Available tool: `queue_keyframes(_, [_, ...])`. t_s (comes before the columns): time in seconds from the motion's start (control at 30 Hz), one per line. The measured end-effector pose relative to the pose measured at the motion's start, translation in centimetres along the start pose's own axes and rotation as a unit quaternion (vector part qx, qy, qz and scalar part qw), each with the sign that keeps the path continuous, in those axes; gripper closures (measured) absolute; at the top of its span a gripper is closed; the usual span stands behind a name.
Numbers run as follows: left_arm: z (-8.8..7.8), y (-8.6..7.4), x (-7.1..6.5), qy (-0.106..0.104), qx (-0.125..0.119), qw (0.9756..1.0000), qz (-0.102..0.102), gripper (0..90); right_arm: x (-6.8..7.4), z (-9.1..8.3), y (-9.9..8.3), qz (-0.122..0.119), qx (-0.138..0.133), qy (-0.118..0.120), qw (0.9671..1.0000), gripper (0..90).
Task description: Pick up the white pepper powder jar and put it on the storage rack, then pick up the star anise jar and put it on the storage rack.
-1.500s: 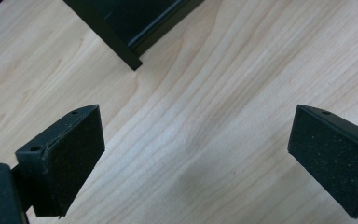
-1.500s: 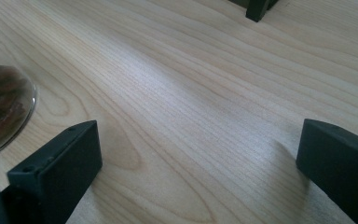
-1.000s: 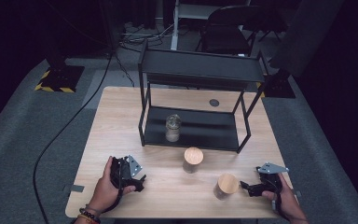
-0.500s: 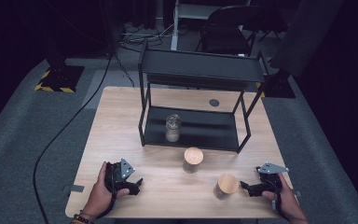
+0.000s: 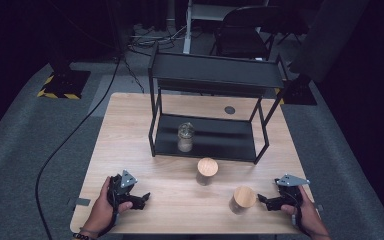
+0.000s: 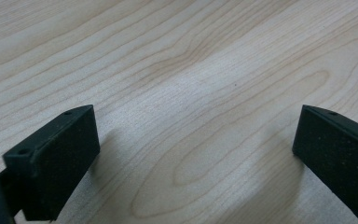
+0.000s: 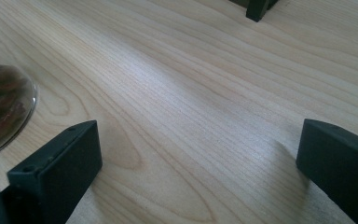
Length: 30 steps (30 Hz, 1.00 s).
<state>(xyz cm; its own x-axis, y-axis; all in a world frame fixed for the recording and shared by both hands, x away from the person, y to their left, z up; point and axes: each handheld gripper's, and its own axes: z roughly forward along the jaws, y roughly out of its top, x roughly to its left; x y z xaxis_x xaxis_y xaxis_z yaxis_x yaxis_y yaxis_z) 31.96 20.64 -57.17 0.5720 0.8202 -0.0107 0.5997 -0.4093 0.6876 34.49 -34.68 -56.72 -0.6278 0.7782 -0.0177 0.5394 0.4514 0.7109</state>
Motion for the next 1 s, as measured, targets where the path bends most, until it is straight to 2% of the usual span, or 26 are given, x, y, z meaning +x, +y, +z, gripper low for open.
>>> queue_keyframes(1.0, [-0.02, -0.03, 0.07, -0.003, 0.0, 1.0, 0.004, 0.0, 0.0, 0.0, 0.0, 0.0, 0.0, 0.0, 1.0, 0.0])
